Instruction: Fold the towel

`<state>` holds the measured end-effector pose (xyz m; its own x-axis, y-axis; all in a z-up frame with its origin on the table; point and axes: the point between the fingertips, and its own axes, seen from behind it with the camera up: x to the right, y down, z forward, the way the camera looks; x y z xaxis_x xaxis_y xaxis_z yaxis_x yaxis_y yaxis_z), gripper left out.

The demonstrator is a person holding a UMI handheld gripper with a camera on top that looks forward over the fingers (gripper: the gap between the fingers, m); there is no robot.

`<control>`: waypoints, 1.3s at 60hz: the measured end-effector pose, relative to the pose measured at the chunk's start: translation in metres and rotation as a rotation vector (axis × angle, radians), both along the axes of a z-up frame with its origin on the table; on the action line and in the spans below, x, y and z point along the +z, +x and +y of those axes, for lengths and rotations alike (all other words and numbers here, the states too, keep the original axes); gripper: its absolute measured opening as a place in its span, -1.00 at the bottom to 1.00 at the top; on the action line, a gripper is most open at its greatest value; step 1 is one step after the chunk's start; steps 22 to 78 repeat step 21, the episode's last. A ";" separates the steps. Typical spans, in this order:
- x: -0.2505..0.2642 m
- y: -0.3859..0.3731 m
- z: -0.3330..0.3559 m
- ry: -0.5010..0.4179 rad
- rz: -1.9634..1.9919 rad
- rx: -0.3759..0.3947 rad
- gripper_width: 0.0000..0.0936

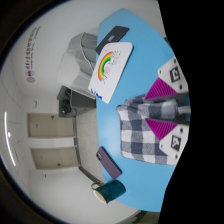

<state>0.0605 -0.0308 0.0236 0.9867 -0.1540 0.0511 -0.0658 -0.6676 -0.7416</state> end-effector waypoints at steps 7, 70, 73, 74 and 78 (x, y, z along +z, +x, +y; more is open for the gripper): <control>0.027 -0.003 -0.017 0.036 -0.020 -0.040 0.84; 0.078 -0.054 -0.097 0.094 0.074 -0.091 0.78; 0.078 -0.054 -0.097 0.094 0.074 -0.091 0.78; 0.078 -0.054 -0.097 0.094 0.074 -0.091 0.78; 0.078 -0.054 -0.097 0.094 0.074 -0.091 0.78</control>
